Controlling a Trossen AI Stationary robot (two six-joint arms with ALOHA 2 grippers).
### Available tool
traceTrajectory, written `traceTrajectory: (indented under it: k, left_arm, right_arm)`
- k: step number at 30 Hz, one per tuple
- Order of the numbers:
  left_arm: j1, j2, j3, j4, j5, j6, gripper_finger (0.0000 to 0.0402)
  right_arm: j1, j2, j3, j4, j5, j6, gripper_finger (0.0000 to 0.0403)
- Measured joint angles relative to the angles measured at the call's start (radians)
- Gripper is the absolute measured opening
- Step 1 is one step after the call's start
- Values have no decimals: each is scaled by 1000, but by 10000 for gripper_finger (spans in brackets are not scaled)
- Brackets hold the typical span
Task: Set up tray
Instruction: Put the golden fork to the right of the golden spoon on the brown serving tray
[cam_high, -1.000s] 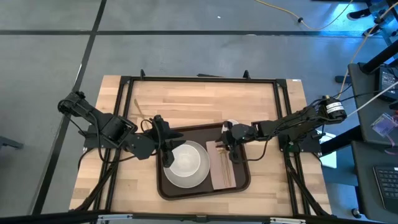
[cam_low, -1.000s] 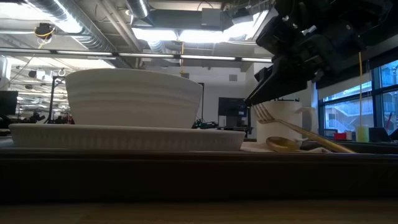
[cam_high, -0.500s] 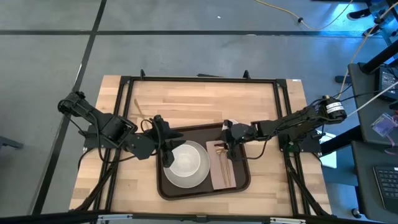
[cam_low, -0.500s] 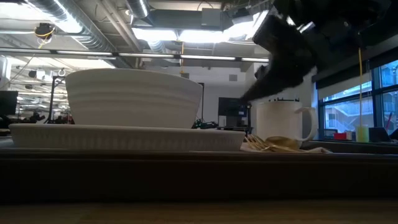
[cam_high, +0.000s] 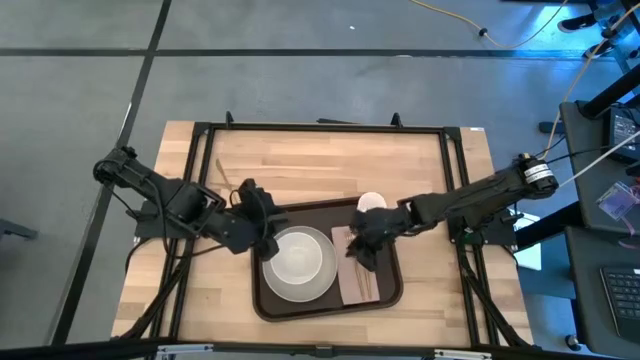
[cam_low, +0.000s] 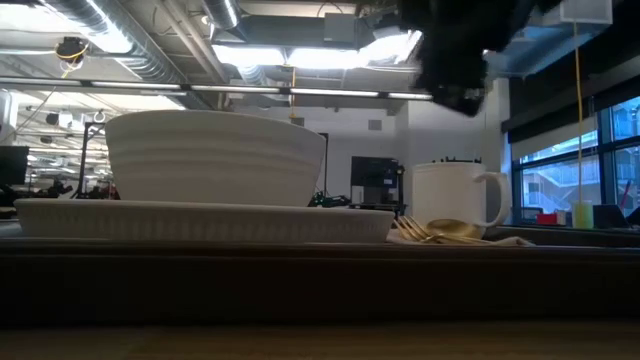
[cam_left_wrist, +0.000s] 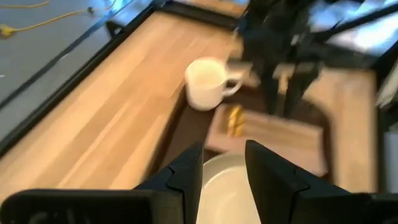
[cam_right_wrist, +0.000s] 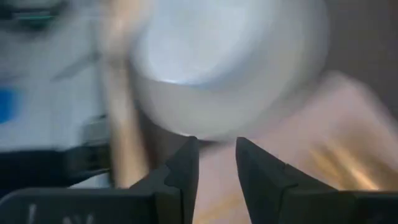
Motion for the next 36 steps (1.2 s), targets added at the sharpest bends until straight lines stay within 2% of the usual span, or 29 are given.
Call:
traceTrajectory:
  k: [2,5,8,12,18,21,25,28,36]
  left_arm:
    - [12,0,0,-76,1,0,114]
    - [34,0,0,-210,1,-27,114]
    - [51,0,0,-364,6,-100,114]
    - [62,-1,-1,-507,-1,-173,114]
    - [61,-1,-1,-542,-9,-144,114]
    - [61,-1,-1,-543,-9,-131,114]
    - [61,-1,-1,-544,-9,-124,114]
    - [61,-1,-1,-543,-8,-123,114]
    - [61,0,-1,-542,-8,-136,114]
  right_arm:
    - [28,4,72,-217,136,92,108]
    - [60,13,125,-410,227,265,108]
    - [80,25,113,-436,234,457,108]
    - [105,88,90,-433,234,602,108]
    - [133,238,92,-332,230,611,93]
    - [134,307,132,-342,225,607,60]
    - [141,349,210,-453,261,590,9]
    - [143,363,261,-521,276,585,9]
    - [191,422,308,-524,216,586,2]
